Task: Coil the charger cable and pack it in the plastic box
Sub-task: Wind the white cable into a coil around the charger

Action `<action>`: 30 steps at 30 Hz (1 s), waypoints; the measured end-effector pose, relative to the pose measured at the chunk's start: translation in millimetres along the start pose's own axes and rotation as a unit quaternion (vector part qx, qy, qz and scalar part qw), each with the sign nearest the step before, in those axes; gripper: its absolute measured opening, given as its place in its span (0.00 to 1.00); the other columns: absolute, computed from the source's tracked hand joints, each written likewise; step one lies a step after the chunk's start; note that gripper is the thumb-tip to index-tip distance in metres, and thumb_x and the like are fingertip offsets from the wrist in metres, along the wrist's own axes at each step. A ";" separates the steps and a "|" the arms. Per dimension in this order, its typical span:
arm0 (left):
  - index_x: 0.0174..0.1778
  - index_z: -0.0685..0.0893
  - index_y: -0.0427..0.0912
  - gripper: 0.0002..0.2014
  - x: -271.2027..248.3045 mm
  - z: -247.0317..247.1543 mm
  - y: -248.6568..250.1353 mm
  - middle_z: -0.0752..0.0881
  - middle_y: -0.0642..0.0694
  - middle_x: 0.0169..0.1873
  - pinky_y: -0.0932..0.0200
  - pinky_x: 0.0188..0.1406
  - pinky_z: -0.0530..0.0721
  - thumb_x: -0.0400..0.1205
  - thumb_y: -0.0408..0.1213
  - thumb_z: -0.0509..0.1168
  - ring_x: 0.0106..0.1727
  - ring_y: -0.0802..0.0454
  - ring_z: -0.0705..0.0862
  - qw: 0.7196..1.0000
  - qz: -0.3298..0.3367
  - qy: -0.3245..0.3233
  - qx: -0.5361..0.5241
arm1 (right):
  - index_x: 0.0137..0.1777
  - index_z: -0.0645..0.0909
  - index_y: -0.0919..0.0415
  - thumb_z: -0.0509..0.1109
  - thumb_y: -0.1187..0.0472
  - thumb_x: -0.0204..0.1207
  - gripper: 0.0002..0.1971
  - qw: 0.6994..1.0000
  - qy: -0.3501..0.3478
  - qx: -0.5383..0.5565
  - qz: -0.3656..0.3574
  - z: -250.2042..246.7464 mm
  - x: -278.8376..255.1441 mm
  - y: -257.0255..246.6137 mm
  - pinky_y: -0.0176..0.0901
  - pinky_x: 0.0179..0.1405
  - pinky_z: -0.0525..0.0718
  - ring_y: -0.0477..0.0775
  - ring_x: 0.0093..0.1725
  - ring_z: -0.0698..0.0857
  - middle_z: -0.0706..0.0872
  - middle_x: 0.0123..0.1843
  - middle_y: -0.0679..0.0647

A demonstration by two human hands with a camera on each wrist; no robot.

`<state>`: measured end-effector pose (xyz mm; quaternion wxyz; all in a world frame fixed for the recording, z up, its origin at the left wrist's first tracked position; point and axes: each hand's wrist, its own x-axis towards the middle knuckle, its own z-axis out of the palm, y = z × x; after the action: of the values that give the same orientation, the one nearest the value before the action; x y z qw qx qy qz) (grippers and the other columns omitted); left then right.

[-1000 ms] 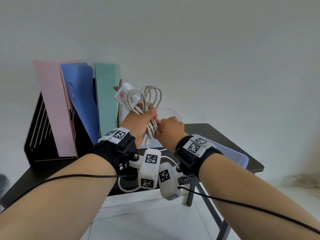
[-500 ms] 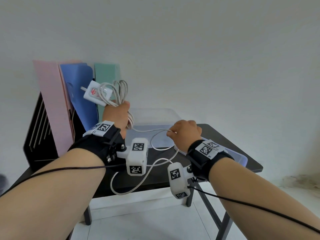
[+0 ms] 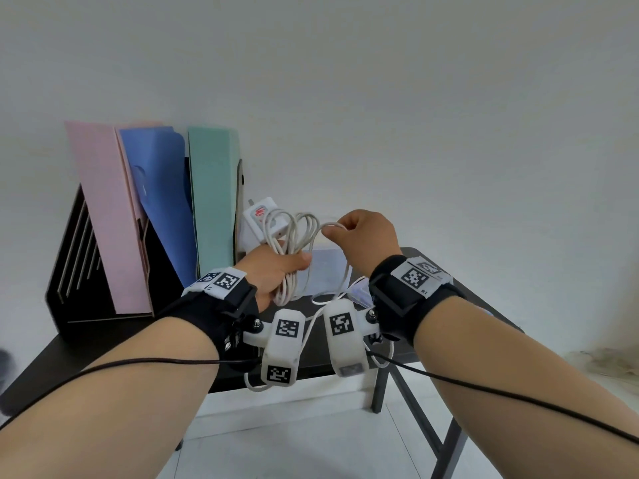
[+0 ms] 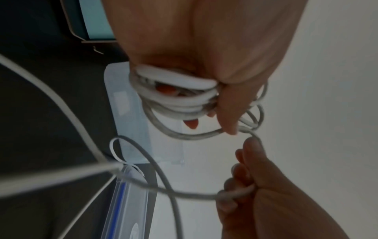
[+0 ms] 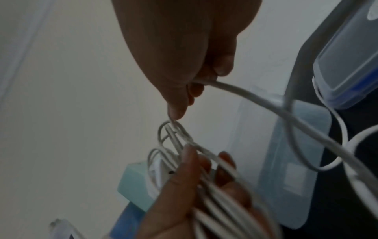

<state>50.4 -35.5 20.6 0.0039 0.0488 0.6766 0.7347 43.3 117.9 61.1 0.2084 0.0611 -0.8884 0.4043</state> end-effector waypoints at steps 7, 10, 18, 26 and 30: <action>0.45 0.83 0.40 0.11 -7.7 9.0 4.4 0.85 0.43 0.35 0.34 0.65 0.79 0.69 0.30 0.75 0.47 0.41 0.83 1.000 -0.010 -0.029 0.006 | 0.39 0.77 0.59 0.76 0.51 0.69 0.13 0.979 -0.005 0.177 0.100 4.2 0.0 -6.0 0.47 0.35 0.81 0.53 0.25 0.77 0.83 0.31 0.54; 0.51 0.85 0.41 0.21 -8.1 12.1 4.1 0.87 0.45 0.37 0.33 0.64 0.79 0.62 0.35 0.80 0.47 0.42 0.83 0.997 -0.008 -0.051 0.054 | 0.41 0.76 0.59 0.72 0.58 0.70 0.08 0.971 -0.001 0.205 0.122 7.8 0.5 -9.2 0.45 0.35 0.80 0.52 0.22 0.76 0.81 0.29 0.54; 0.37 0.84 0.39 0.09 -1.1 11.6 5.9 0.88 0.34 0.38 0.44 0.44 0.82 0.66 0.37 0.76 0.41 0.36 0.85 0.988 0.003 -0.033 0.149 | 0.41 0.77 0.61 0.66 0.65 0.71 0.00 0.961 0.004 0.250 0.119 12.8 -4.2 -17.2 0.44 0.31 0.80 0.50 0.20 0.75 0.79 0.27 0.54; 0.37 0.82 0.40 0.06 3.8 4.6 3.2 0.88 0.47 0.23 0.53 0.39 0.80 0.80 0.32 0.65 0.32 0.49 0.83 0.999 0.046 0.023 -0.008 | 0.55 0.75 0.58 0.67 0.64 0.76 0.09 0.939 -0.120 0.306 0.100 5.3 -14.6 -14.4 0.41 0.31 0.77 0.52 0.35 0.80 0.82 0.43 0.55; 0.33 0.80 0.39 0.11 2.2 5.1 11.9 0.86 0.48 0.21 0.51 0.39 0.81 0.82 0.31 0.62 0.30 0.48 0.82 0.994 0.070 0.025 -0.079 | 0.59 0.76 0.59 0.70 0.65 0.72 0.15 0.960 -0.189 0.190 0.076 16.3 -23.5 -6.3 0.40 0.33 0.77 0.50 0.37 0.79 0.82 0.42 0.53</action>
<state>49.4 -31.3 33.0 -0.0610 0.0769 0.6115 0.7852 61.1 100.2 46.0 -0.0099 0.1074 -0.8204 0.5615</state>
